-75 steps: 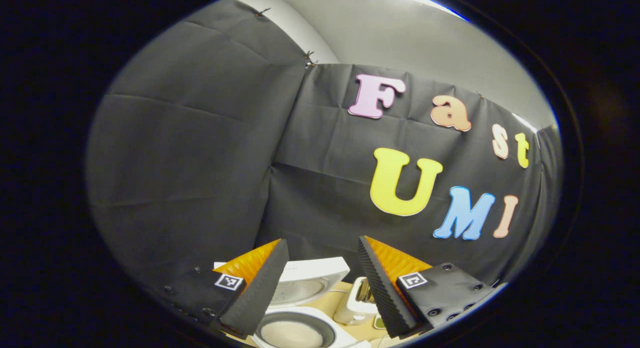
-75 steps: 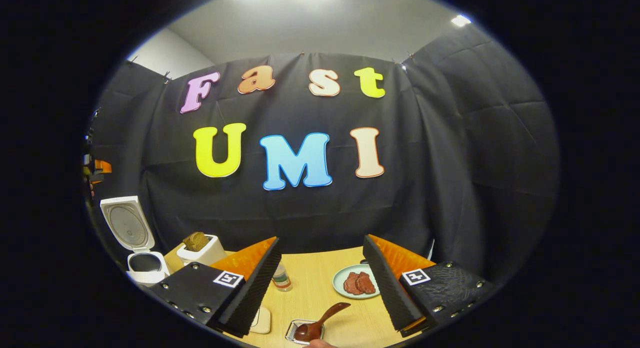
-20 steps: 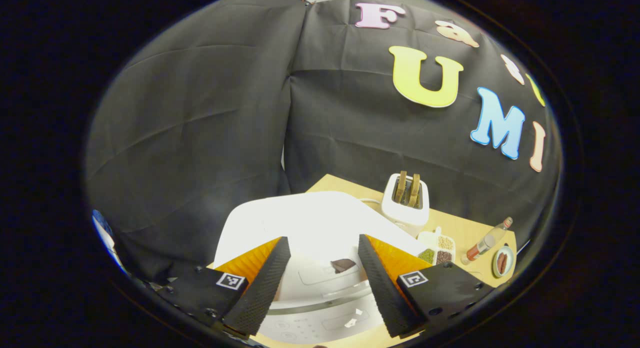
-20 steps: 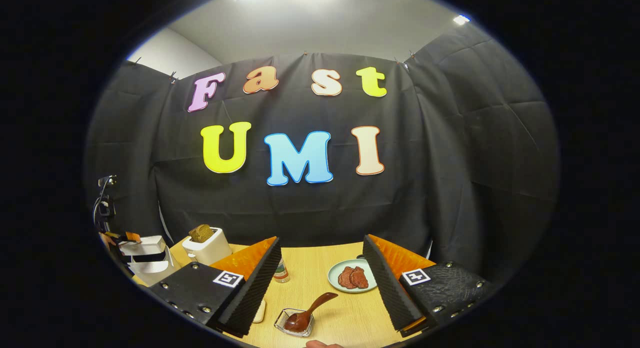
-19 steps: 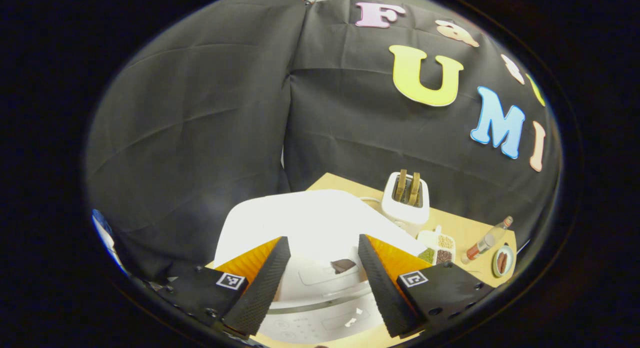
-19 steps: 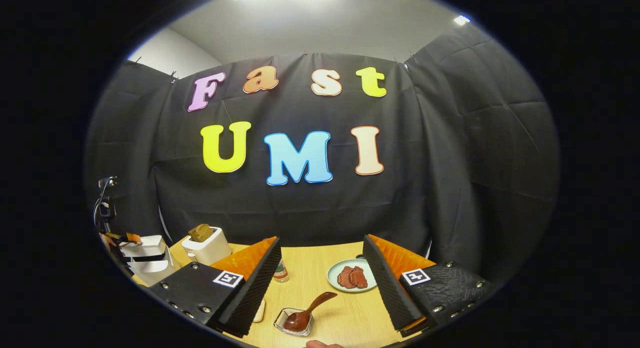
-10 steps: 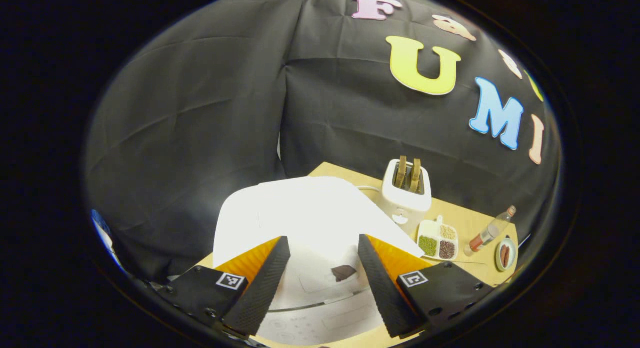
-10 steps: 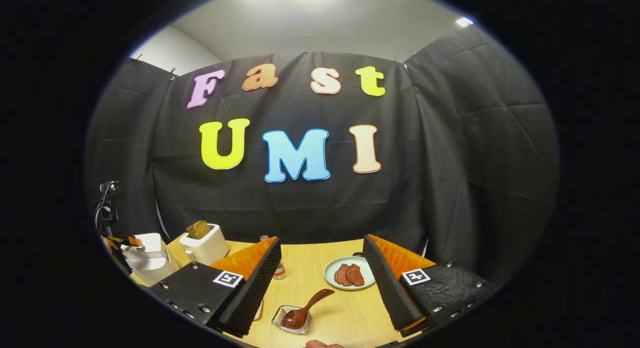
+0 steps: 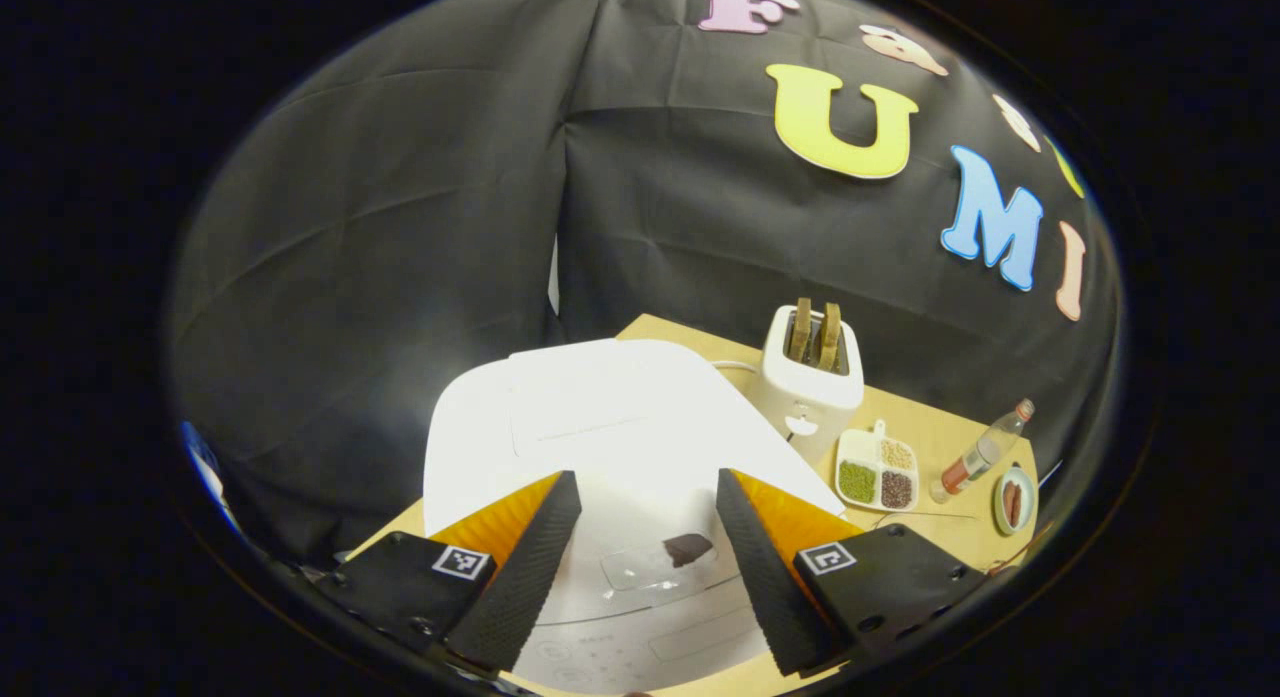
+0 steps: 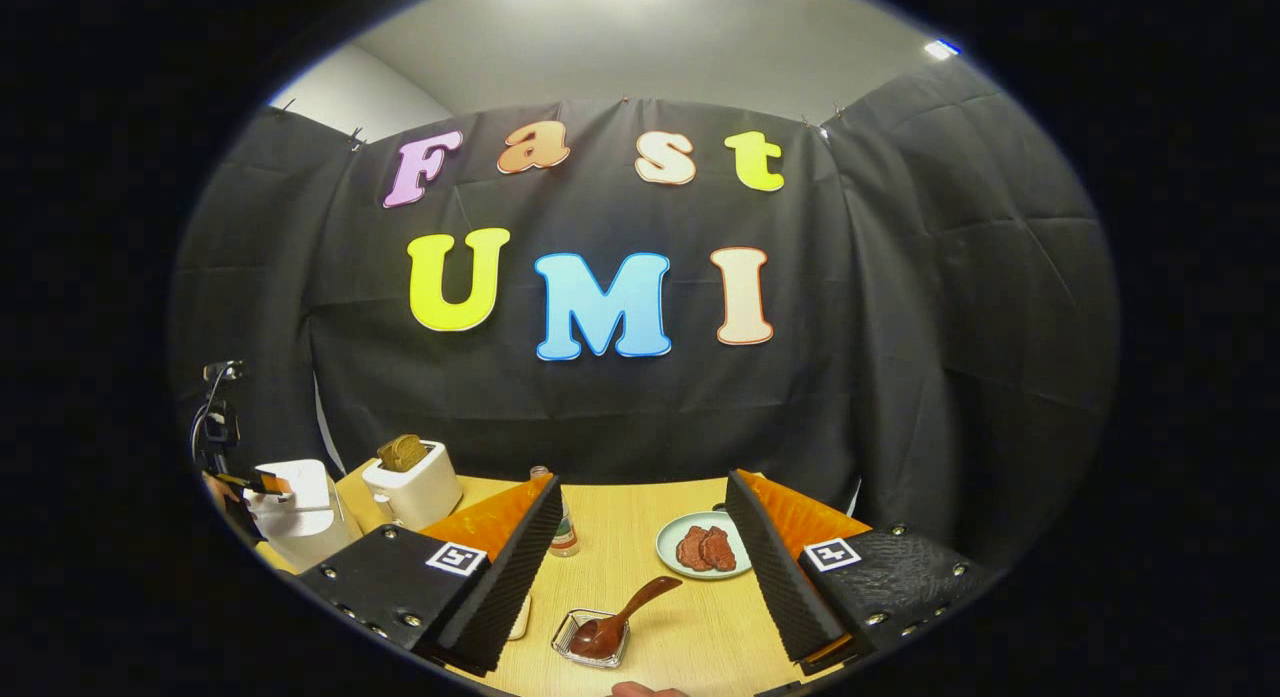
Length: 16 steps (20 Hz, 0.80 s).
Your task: Close the left gripper, press the button to open the rice cooker; take a wooden spoon from the chopstick holder with the right hand, scoop a spoonful of rice and pour it into the rice cooker, then put the wooden spoon back into the chopstick holder.
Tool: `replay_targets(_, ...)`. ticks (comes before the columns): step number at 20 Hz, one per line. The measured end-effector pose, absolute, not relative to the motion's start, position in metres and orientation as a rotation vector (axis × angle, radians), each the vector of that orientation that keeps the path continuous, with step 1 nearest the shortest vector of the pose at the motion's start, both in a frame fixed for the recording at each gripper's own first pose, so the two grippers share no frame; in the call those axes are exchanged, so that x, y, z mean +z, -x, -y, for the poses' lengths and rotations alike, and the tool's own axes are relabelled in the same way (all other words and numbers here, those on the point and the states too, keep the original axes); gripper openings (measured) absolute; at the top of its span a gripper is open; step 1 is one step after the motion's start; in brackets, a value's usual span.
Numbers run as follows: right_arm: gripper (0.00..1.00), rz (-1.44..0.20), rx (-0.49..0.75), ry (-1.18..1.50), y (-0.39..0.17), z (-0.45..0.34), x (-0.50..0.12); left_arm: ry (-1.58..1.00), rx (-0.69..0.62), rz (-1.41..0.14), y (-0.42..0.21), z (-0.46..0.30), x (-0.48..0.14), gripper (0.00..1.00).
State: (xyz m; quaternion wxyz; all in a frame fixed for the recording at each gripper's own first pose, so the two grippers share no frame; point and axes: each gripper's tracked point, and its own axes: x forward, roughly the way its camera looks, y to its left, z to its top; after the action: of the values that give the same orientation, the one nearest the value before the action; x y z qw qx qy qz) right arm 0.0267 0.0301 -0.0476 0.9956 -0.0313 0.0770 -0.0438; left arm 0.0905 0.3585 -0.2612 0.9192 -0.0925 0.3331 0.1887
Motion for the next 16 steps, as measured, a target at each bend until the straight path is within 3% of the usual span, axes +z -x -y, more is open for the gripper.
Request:
replay_targets(3,0.99,-0.155,-0.079,0.061,-0.027,-0.037,-0.049,0.167,0.381,-0.673,-0.091,-0.360,-0.259,0.93)
replay_targets(4,0.99,-0.154,-0.076,0.064,-0.028,-0.038,-0.049,0.170,0.379,-0.671,-0.092,-0.360,-0.258,0.99)
replay_targets(6,0.99,-0.154,-0.076,0.067,-0.030,-0.039,-0.049,0.173,0.376,-0.673,-0.093,-0.361,-0.258,0.99)
replay_targets(8,0.99,-0.153,-0.078,0.056,-0.031,-0.040,-0.048,0.160,0.374,-0.677,-0.093,-0.361,-0.259,0.93)
replay_targets(10,0.99,-0.153,-0.079,0.048,-0.031,-0.040,-0.050,0.129,0.373,-0.685,-0.093,-0.361,-0.263,0.93)
replay_targets(16,0.99,-0.163,-0.088,0.049,-0.018,-0.029,-0.054,0.085,0.359,-0.686,-0.095,-0.357,-0.260,0.97)
